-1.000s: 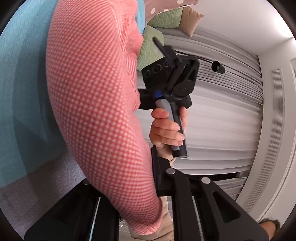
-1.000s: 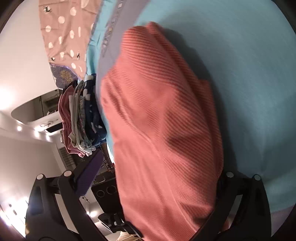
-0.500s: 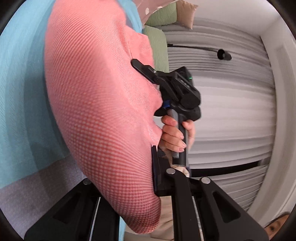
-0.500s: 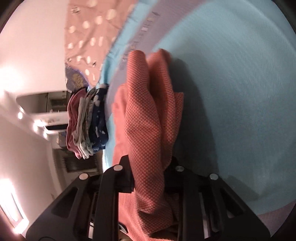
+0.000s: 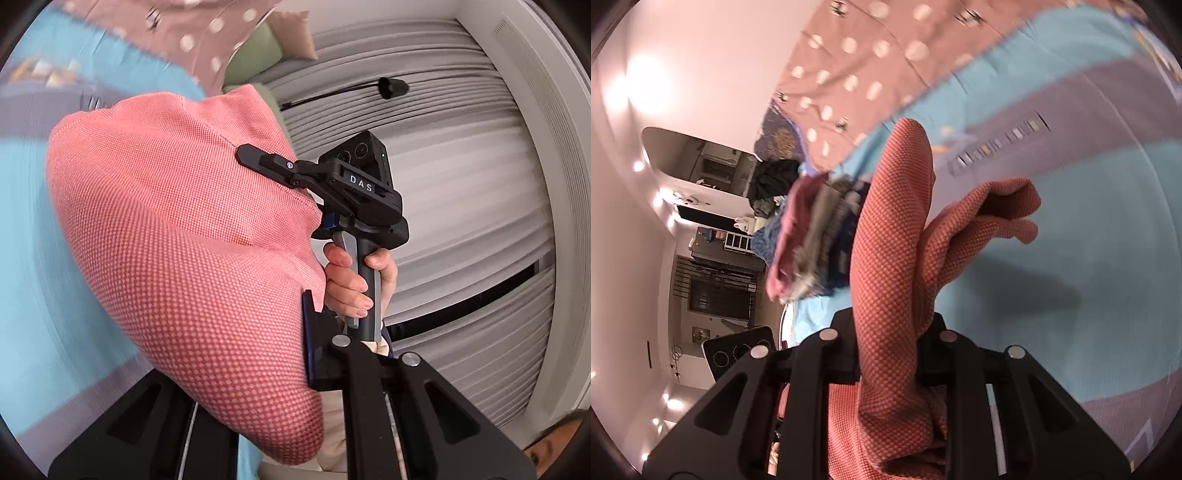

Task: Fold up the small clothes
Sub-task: 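Carry the folded shirt with both tools onto the stack of folded clothes, then open both tools and release the shirt on the clothes stack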

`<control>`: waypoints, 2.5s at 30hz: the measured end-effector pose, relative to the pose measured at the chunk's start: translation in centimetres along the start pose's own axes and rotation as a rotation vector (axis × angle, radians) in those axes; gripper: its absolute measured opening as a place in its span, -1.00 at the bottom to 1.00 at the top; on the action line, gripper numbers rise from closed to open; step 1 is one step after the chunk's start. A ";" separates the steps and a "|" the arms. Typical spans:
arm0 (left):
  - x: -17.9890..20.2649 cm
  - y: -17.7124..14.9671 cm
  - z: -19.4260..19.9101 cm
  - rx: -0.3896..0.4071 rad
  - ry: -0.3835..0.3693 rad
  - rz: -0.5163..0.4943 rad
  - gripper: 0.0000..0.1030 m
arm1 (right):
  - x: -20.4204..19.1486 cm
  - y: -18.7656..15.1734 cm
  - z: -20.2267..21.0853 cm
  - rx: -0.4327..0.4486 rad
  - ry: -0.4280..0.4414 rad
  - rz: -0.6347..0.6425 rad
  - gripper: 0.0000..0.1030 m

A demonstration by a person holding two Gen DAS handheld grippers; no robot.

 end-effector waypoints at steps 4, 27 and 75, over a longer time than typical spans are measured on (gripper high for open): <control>2.8 2.6 3.3 0.036 0.040 -0.058 -0.79 | -4.6 2.5 1.1 0.039 -0.002 0.052 -0.62; -6.9 0.0 34.8 0.478 0.229 0.062 -0.79 | -26.1 14.2 -25.0 -0.095 0.088 0.243 -0.62; -14.7 1.3 35.4 0.670 0.749 0.097 0.32 | -21.4 7.0 -32.0 0.258 -0.584 0.801 0.46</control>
Point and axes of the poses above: each gripper's, at about its wrist camera, not at the fingertips, and z roughly against the way its jaws point, x to its right, y to its top, the point moved 8 cm from there along -z, roughly the way its jaws point, and after that the axes turned 14 degrees about -x, right-handed, at the moved point
